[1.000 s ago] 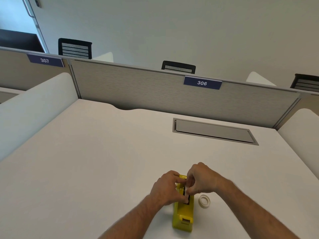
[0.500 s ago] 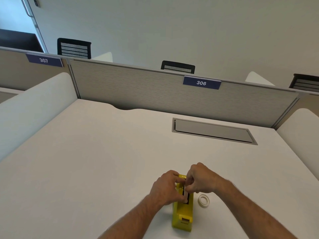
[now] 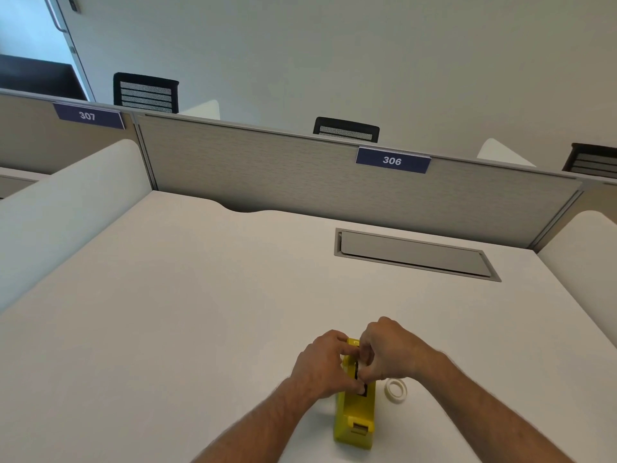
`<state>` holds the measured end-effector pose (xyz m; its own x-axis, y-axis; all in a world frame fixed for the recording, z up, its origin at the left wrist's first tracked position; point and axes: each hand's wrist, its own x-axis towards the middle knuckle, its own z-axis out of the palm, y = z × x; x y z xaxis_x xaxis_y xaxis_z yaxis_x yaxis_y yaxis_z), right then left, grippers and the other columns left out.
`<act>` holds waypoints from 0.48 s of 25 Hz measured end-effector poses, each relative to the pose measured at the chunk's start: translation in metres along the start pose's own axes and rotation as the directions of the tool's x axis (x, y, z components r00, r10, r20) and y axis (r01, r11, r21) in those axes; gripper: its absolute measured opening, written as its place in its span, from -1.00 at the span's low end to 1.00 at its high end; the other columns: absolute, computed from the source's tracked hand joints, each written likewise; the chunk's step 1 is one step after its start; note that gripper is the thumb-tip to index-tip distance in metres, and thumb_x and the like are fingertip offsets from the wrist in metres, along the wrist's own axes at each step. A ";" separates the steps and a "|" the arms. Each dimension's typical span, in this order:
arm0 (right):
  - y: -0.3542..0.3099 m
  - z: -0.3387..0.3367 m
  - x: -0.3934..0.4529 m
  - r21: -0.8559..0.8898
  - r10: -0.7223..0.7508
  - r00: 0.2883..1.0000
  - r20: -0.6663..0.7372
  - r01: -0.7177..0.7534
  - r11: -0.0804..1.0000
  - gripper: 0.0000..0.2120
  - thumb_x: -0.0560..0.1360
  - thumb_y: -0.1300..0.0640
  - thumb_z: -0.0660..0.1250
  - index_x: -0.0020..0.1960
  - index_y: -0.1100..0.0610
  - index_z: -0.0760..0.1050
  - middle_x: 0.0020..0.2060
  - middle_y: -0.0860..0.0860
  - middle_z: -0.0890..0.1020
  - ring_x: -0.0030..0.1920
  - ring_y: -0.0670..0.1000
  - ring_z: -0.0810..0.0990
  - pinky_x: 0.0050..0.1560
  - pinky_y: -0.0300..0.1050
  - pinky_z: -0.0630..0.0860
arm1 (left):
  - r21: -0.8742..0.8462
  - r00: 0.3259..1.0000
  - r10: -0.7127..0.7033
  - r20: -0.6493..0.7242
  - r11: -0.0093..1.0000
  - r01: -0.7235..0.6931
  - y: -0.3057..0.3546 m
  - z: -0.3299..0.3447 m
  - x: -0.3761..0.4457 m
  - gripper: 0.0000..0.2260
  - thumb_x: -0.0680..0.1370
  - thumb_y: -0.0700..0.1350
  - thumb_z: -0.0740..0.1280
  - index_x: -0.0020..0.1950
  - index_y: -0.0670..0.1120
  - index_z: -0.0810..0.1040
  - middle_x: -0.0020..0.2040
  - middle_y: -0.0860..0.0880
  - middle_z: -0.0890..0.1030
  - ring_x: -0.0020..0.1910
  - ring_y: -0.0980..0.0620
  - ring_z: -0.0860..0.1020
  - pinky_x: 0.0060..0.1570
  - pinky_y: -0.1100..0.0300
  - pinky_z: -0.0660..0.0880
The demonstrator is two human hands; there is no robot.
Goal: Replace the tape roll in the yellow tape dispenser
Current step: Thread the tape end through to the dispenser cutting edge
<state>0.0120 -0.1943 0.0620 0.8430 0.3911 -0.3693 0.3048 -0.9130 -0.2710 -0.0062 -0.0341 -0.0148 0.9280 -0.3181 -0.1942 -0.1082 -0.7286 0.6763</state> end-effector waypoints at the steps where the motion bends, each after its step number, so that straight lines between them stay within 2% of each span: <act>1: 0.000 0.001 0.000 0.002 -0.002 1.000 -0.007 0.002 1.000 -0.78 0.24 -0.01 0.54 -0.19 0.10 0.70 -0.36 -0.05 0.67 -0.39 -0.10 0.59 -0.28 -0.20 0.61 | -0.002 1.000 0.000 -0.004 1.000 0.000 0.000 0.000 0.000 -0.37 0.20 0.22 0.61 0.25 0.19 0.59 0.32 0.19 0.44 0.17 0.11 0.51 0.13 0.07 0.54; 3: 0.001 0.002 0.000 0.029 0.003 1.000 -0.023 -0.002 1.000 -0.79 0.25 0.00 0.54 -0.19 0.10 0.70 -0.40 -0.07 0.64 -0.41 -0.11 0.56 -0.32 -0.22 0.56 | -0.007 1.000 0.002 -0.012 1.000 -0.002 -0.001 0.000 0.000 -0.36 0.19 0.22 0.61 0.25 0.19 0.59 0.31 0.19 0.46 0.16 0.11 0.52 0.12 0.08 0.55; 6: 0.002 0.003 0.002 0.055 0.009 0.999 -0.036 -0.007 0.998 -0.80 0.29 0.00 0.53 -0.17 0.11 0.72 -0.34 -0.02 0.68 -0.41 -0.10 0.54 -0.34 -0.23 0.52 | -0.006 1.000 0.000 -0.011 1.000 0.000 -0.001 0.001 0.001 -0.36 0.19 0.22 0.61 0.25 0.18 0.59 0.31 0.19 0.47 0.16 0.11 0.52 0.11 0.08 0.56; 9: 0.003 0.002 0.004 0.067 0.005 1.000 -0.030 -0.003 0.998 -0.81 0.33 0.02 0.53 -0.14 0.12 0.72 -0.30 0.00 0.71 -0.34 -0.04 0.64 -0.24 -0.16 0.64 | 0.012 1.000 0.003 -0.007 1.000 -0.003 0.000 0.001 0.001 -0.38 0.20 0.23 0.60 0.25 0.19 0.60 0.33 0.19 0.44 0.17 0.10 0.52 0.11 0.08 0.56; 12: 0.004 0.002 0.003 0.086 0.000 1.000 -0.018 0.001 0.996 -0.84 0.37 0.06 0.52 -0.11 0.13 0.72 -0.28 0.00 0.72 -0.34 -0.06 0.66 -0.20 -0.13 0.68 | 0.009 1.000 -0.003 -0.010 1.000 0.003 -0.002 0.003 0.001 -0.36 0.21 0.23 0.60 0.27 0.19 0.58 0.34 0.18 0.45 0.19 0.09 0.52 0.12 0.08 0.56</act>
<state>0.0151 -0.1962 0.0581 0.8509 0.3885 -0.3536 0.2664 -0.8992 -0.3471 -0.0055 -0.0349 -0.0181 0.9317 -0.3098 -0.1894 -0.1083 -0.7349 0.6695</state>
